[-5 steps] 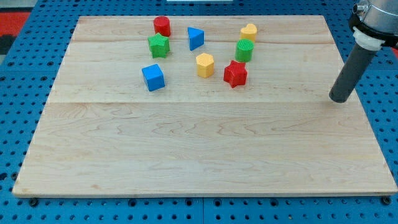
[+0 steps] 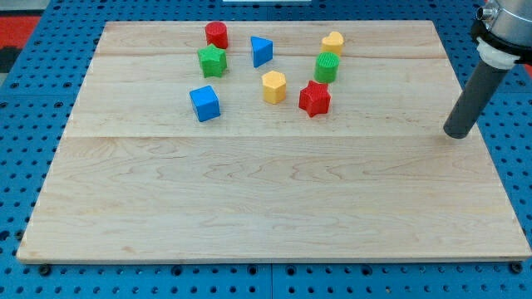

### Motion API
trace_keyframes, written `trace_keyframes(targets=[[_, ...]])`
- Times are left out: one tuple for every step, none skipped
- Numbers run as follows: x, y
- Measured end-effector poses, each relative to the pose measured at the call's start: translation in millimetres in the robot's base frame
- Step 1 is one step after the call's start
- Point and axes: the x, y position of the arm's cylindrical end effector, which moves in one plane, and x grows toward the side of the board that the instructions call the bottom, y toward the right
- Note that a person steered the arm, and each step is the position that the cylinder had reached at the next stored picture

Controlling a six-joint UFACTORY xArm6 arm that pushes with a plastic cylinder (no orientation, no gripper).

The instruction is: Move your arm to the center right side of the board

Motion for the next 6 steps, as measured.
trace_keyframes(targets=[[0.6,0.0],[2.5,-14.1],[-6.0,-14.1],[-45.3,-3.6],[-83.1,-7.5],[-94.9,-23.3]])
